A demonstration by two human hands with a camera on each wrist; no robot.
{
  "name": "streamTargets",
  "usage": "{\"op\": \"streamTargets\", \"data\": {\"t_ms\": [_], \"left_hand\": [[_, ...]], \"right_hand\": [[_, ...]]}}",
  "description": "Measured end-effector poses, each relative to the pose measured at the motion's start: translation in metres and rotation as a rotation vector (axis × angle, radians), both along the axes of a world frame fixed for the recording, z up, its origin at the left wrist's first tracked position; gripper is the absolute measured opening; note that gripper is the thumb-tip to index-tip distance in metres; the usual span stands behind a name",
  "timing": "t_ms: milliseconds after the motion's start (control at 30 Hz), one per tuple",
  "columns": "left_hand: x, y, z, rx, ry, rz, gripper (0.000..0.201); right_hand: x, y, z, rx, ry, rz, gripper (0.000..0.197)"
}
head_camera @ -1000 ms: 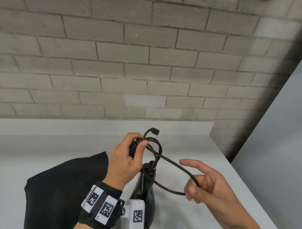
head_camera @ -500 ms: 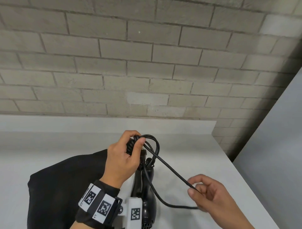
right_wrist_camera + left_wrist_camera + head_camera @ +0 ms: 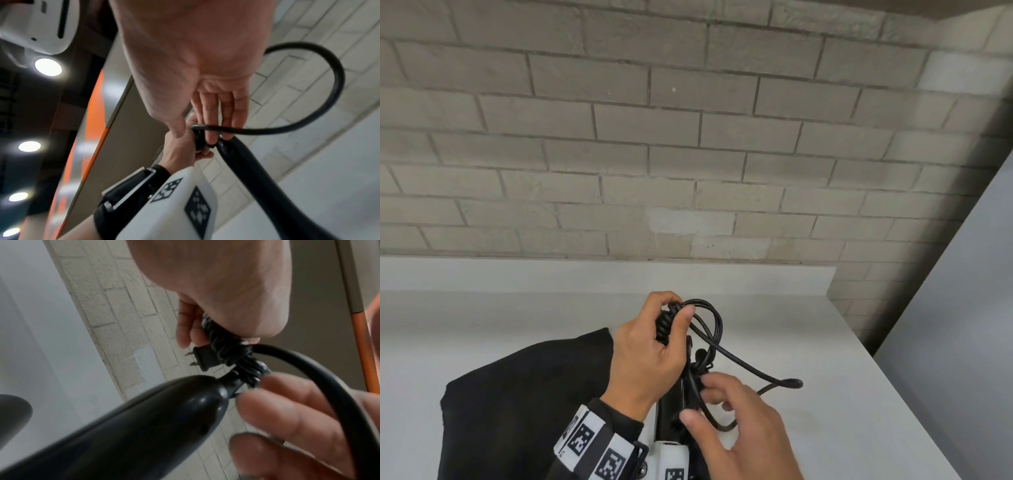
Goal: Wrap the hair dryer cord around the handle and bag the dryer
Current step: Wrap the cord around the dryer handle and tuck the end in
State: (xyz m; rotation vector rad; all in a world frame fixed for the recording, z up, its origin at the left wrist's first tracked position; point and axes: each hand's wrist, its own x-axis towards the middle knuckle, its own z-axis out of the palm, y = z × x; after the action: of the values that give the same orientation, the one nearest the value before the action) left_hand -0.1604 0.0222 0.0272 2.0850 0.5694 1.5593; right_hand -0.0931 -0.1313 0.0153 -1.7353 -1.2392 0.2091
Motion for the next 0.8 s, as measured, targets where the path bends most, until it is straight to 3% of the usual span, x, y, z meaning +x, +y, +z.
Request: {"op": "streamTargets", "data": {"t_ms": [67,133,233,367,533,633,667,700,733,767,800], "left_hand": [[-0.001,-0.001,0.001,0.017,0.014,0.001,0.026],[-0.003,0.0,0.002,0.026,0.016,0.002,0.023],[-0.007,0.005,0.002,0.017,0.01,0.018,0.024],[-0.009,0.007,-0.001,-0.004,-0.012,-0.003,0.032],[-0.008,0.005,0.0,-0.019,-0.011,-0.027,0.031],[-0.004,0.002,0.001,-0.023,-0.008,-0.05,0.031],[-0.003,0.001,0.002,-0.021,0.001,-0.058,0.03],[-0.002,-0.001,0.002,-0.018,0.012,-0.068,0.03],[-0.002,-0.002,0.002,-0.018,0.022,-0.077,0.03],[-0.001,-0.003,0.003,-0.018,0.029,-0.085,0.03],[-0.001,-0.004,0.003,-0.017,0.034,-0.09,0.029]], "right_hand": [[0.002,0.003,0.001,0.023,0.127,0.139,0.018],[0.006,0.0,0.008,0.126,0.232,0.168,0.023],[0.018,-0.008,0.014,0.243,0.335,0.195,0.011],[0.05,-0.027,0.006,0.288,0.227,0.233,0.028],[0.084,-0.052,-0.02,0.03,-0.346,0.135,0.029],[0.084,-0.046,-0.037,-0.256,-0.693,0.232,0.037],[0.079,-0.047,-0.041,-0.286,-0.673,0.286,0.046],[0.075,-0.056,-0.051,-0.136,-0.681,0.261,0.068],[0.077,-0.059,-0.058,-0.163,-0.631,0.25,0.089],[0.076,-0.061,-0.06,-0.196,-0.532,0.281,0.087],[0.063,-0.053,-0.043,-0.271,-0.439,0.276,0.064]]}}
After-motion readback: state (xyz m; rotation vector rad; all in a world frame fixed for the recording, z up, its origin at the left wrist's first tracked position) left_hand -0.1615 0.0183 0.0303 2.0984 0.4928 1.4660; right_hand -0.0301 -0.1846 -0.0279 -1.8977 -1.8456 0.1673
